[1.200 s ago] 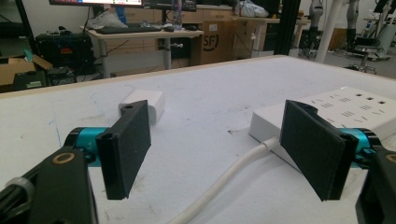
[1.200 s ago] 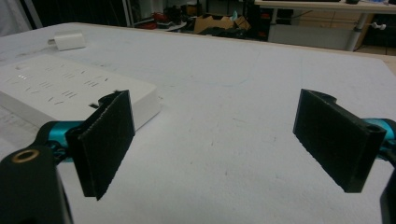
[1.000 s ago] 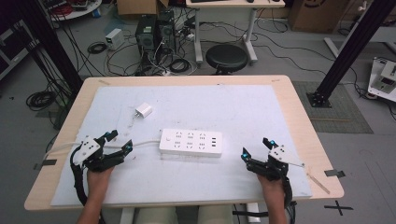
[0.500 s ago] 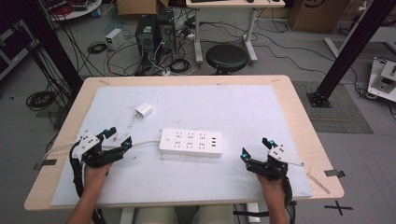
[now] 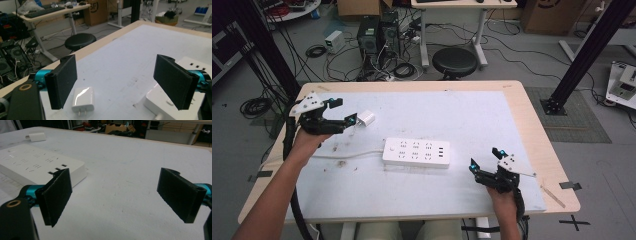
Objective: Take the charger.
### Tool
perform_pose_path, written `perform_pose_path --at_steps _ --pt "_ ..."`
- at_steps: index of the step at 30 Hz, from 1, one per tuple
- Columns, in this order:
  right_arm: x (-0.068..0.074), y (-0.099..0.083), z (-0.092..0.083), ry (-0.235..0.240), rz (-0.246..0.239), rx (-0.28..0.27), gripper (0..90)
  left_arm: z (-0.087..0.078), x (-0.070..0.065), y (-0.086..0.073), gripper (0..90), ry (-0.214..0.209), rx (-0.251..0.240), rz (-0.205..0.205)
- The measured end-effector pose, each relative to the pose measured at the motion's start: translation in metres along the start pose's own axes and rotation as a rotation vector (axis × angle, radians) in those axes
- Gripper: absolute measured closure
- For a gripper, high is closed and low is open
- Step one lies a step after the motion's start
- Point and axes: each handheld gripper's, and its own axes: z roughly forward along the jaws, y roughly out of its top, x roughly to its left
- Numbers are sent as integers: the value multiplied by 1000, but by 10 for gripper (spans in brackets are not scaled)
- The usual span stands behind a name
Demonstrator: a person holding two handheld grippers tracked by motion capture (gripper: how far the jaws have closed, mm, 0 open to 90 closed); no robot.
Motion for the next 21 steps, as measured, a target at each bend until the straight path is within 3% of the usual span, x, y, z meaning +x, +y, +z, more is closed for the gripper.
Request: perform_pose_path --at_steps 3,7,10,14,21 --pt "0 0 1 -3 -6 6 130 13 10 10 191 4 42 -1" --pt "0 1 1 -8 -5 3 130 26 24 23 191 21 57 -4" --pt "0 0 1 -11 5 7 129 33 32 23 191 25 68 -21" --pt "0 1 2 -8 -2 13 129 49 46 10 191 42 124 -28" --pt "0 1 3 -11 -4 28 130 69 59 -14 194 10 238 -85"
